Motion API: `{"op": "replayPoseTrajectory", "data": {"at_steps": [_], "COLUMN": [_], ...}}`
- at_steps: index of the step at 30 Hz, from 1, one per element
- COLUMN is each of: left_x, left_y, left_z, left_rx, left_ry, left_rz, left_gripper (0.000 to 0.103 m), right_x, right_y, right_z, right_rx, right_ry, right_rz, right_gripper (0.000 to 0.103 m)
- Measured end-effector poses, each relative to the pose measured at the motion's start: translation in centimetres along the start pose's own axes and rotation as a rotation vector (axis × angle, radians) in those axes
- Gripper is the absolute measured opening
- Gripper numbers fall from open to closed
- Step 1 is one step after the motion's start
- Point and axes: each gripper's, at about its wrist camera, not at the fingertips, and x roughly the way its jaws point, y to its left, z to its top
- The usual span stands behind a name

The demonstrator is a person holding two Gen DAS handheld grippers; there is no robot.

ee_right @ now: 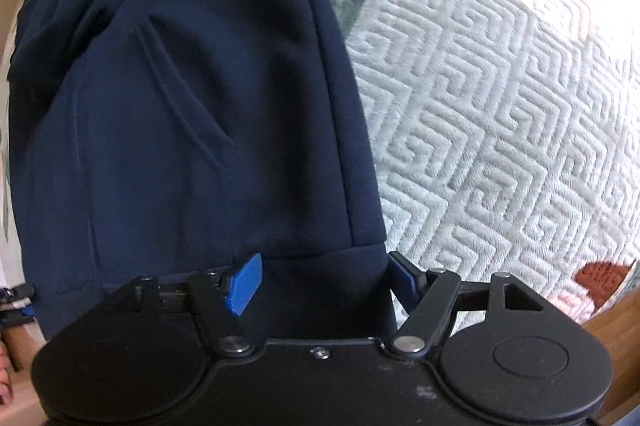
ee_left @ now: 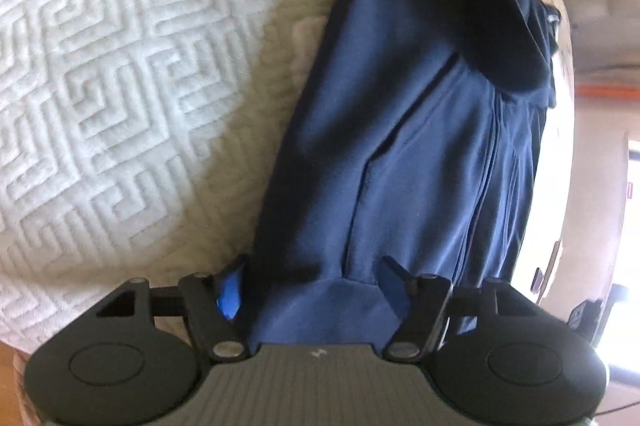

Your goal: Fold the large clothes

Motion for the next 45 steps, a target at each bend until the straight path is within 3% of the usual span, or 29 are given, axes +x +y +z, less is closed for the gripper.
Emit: {"op": "replayPoseTrajectory", "data": {"at_steps": [2,4,5,6,8,13,18,24,27,28,29,32,35,39,41,45], "left_x": [0.2,0.1,0.0,-0.3,-1.4,-6.8,-11.9,-12.8,-12.0,-11.7,-11.5,-11.6,-11.0,-8.6,-7.5,-6.1], "left_y": [-0.5,-1.2,-1.3,-1.5,-1.9,-3.2,-7.2,-13.0,-15.0,-15.3,-15.3,-14.5,-14.0,-15.6,-16.7,-16.7], "left_z": [-0.3,-0.8,-1.0,-1.2,-1.4,0.3,5.4,15.7,21.4,23.1,24.6,26.6,27.9,29.8,31.0,32.4], "left_rx": [0.041,0.077,0.09,0.103,0.122,0.09,0.135,0.233,0.221,0.191,0.166,0.132,0.162,0.304,0.38,0.388], "left_ry": [-0.007,-0.011,-0.024,-0.041,-0.068,-0.185,-0.348,-0.507,-0.563,-0.568,-0.581,-0.638,-0.61,-0.538,-0.498,-0.461], "left_rz": [0.032,0.045,0.044,0.036,0.008,-0.151,-0.284,-0.346,-0.338,-0.327,-0.324,-0.287,-0.245,-0.111,-0.049,0.025], "left_gripper": [0.058,0.023,0.022,0.016,0.015,0.013,0.012,0.013,0.025,0.033,0.038,0.052,0.059,0.059,0.06,0.062], "right_x": [-0.2,-0.4,-0.5,-1.0,-1.9,-6.2,-11.3,-12.8,-11.8,-11.6,-11.5,-12.0,-11.0,-7.5,-5.9,-3.9], "right_y": [0.5,1.1,1.1,0.4,0.3,1.3,2.8,5.2,7.0,6.8,6.9,7.3,8.5,9.9,11.0,12.3], "right_z": [-0.4,-0.7,-0.7,-0.8,-0.5,1.1,6.4,18.2,25.1,26.9,28.2,30.0,31.7,32.9,33.3,35.0], "right_rx": [-0.033,-0.073,-0.081,-0.074,-0.059,-0.106,-0.11,-0.111,-0.09,-0.058,-0.037,-0.079,-0.151,-0.283,-0.356,-0.431], "right_ry": [-0.007,-0.011,-0.015,-0.016,-0.034,-0.131,-0.296,-0.482,-0.533,-0.539,-0.554,-0.628,-0.624,-0.574,-0.554,-0.544], "right_rz": [0.002,-0.008,0.009,0.043,0.069,0.121,0.172,0.246,0.208,0.21,0.216,0.155,0.09,0.047,0.039,-0.014], "right_gripper": [0.062,0.043,0.022,0.015,0.015,0.013,0.013,0.013,0.02,0.037,0.041,0.041,0.052,0.055,0.078,0.08]}}
